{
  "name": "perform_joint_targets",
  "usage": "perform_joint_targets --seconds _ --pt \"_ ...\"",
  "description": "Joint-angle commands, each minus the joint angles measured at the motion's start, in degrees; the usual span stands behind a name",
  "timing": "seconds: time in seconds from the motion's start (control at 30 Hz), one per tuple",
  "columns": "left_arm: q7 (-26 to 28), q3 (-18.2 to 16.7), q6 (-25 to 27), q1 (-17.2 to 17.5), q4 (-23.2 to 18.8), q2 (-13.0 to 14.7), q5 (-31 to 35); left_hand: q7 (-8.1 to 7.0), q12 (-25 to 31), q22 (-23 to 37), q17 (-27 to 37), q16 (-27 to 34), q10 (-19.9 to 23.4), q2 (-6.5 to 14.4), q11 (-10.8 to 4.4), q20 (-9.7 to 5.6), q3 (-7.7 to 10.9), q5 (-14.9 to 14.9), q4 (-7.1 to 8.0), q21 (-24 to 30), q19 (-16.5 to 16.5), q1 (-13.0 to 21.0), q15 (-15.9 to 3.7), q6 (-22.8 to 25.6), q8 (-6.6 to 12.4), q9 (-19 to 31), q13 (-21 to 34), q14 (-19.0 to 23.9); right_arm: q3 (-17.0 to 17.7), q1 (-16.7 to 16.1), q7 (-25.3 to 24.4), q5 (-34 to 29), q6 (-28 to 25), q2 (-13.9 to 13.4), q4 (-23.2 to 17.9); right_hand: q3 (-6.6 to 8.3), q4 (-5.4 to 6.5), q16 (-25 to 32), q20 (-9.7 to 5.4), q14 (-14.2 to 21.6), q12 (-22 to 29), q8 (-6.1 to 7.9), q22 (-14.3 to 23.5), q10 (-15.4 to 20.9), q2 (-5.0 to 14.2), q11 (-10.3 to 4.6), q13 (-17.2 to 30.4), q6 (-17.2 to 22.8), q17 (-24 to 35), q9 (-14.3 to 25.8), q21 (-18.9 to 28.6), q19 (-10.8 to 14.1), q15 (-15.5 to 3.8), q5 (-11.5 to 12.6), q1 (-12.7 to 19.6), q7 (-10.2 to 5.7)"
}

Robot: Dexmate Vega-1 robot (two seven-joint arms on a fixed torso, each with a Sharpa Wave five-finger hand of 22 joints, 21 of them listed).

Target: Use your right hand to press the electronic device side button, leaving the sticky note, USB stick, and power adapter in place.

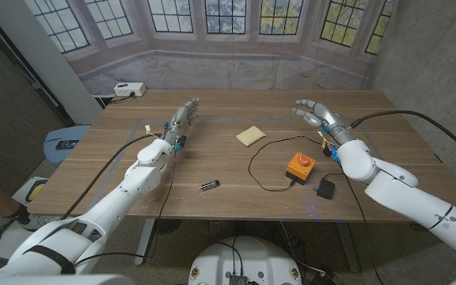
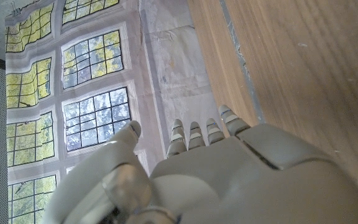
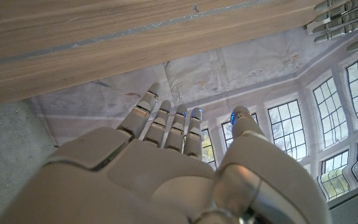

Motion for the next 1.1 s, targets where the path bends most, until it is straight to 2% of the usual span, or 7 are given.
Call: perform_joint_targets --seconds 0.03,0.07,0.37,0.67,0.73,0.83,1.1 --pt "0.34 0.04 0.24 -0.16 -0.75 0.6 0.57 -0.13 0.27 0.31 0.18 0.06 -0.1 -0.75 0.1 0.09 0.43 0.01 0.01 0.32 0.3 0.13 0.28 0.5 -0.16 0.25 0.25 0.04 -0.26 -1.42 1.26 -3.36 -6.62 -2.47 -4.86 -0.07 0.05 -0.2 -0.01 -0.59 -0.19 0.12 0.17 -0.03 -0.05 -0.96 0.06 0.15 0.11 0.09 -0.09 -0.67 -0.27 0.18 0.46 -0.28" --pt "0.33 0.01 0.27 -0.15 -0.78 0.62 0.54 -0.12 0.26 0.31 0.18 0.06 -0.12 -0.76 0.1 0.05 0.44 0.01 0.01 0.32 0.3 0.12 0.24 0.5 -0.16 0.25 0.25 0.03 -0.49 -1.39 1.45 -3.8 -7.57 -2.63 -5.41 -0.11 0.11 -0.23 -0.04 -0.68 -0.26 0.1 0.17 -0.09 -0.04 -1.47 0.03 0.19 0.08 0.09 -0.08 -0.71 -0.73 0.17 0.43 -0.33" --pt "-0.09 0.23 -0.1 -0.66 0.09 0.36 0.75 -0.14 0.2 0.32 0.19 0.01 -0.2 -0.81 -0.09 0.08 0.57 0.0 -0.04 0.3 0.26 0.04 0.17 0.44 -0.22 0.25 0.25 -0.07 -2.86 -1.09 2.01 -8.82 -14.38 -3.95 -9.65 -0.17 0.23 0.07 -0.95 0.06 -0.01 0.38 0.17 1.22 0.19 -1.84 -0.1 1.51 -0.07 0.06 0.0 -0.79 -2.27 0.2 0.51 -0.67" --pt "-0.45 0.43 -0.93 -0.84 0.77 0.16 1.12 -0.12 0.15 0.32 0.19 -0.02 -0.27 -0.85 -0.09 0.02 0.75 -0.02 -0.12 0.28 0.23 -0.06 0.08 0.4 -0.27 0.26 0.26 -0.15 -3.64 -2.63 2.33 -11.89 -19.05 -5.26 -13.97 -0.23 0.15 0.39 -1.17 0.98 0.25 0.49 0.16 2.56 0.13 -1.59 -0.18 2.36 -0.2 0.04 -0.11 -1.25 -2.59 0.23 0.7 -0.69" --pt "-0.56 0.61 -1.1 -1.0 0.99 0.17 1.42 -0.12 0.14 0.32 0.19 -0.02 -0.29 -0.87 -0.1 0.06 0.77 -0.02 -0.13 0.28 0.21 -0.07 0.09 0.38 -0.28 0.26 0.26 -0.15 -4.24 -2.62 2.65 -12.87 -20.17 -5.54 -14.75 -0.25 0.13 0.6 -1.21 1.6 0.28 0.49 0.16 3.0 0.14 -1.23 -0.21 2.68 -0.24 0.02 -0.09 -1.35 -3.9 0.24 0.78 -0.69" --pt "-0.98 0.66 -1.28 -1.13 1.28 0.1 1.35 -0.13 0.13 0.32 0.19 -0.03 -0.29 -0.89 -0.14 0.0 0.81 -0.03 -0.15 0.27 0.2 -0.1 0.05 0.38 -0.29 0.26 0.26 -0.19 -6.12 -1.83 3.85 -15.38 -22.53 -6.21 -15.94 -0.34 0.08 0.64 -1.6 1.83 0.36 0.59 0.16 3.5 -0.03 -1.13 -0.23 3.17 -0.3 0.02 -0.09 -1.44 -4.41 0.22 0.82 -0.82" --pt "-1.28 0.52 -1.93 -1.18 1.77 0.12 1.37 -0.14 0.09 0.31 0.18 -0.05 -0.37 -0.91 -0.18 -0.03 0.91 -0.03 -0.22 0.27 0.2 -0.16 -0.02 0.32 -0.32 0.26 0.26 -0.26 -8.1 -1.58 4.92 -18.8 -25.39 -6.5 -17.49 -0.7 0.19 0.55 -2.39 1.79 0.45 0.67 0.16 4.4 -0.42 -1.52 -0.25 3.92 -0.37 0.02 -0.29 -2.22 -4.33 0.09 0.54 -1.28"
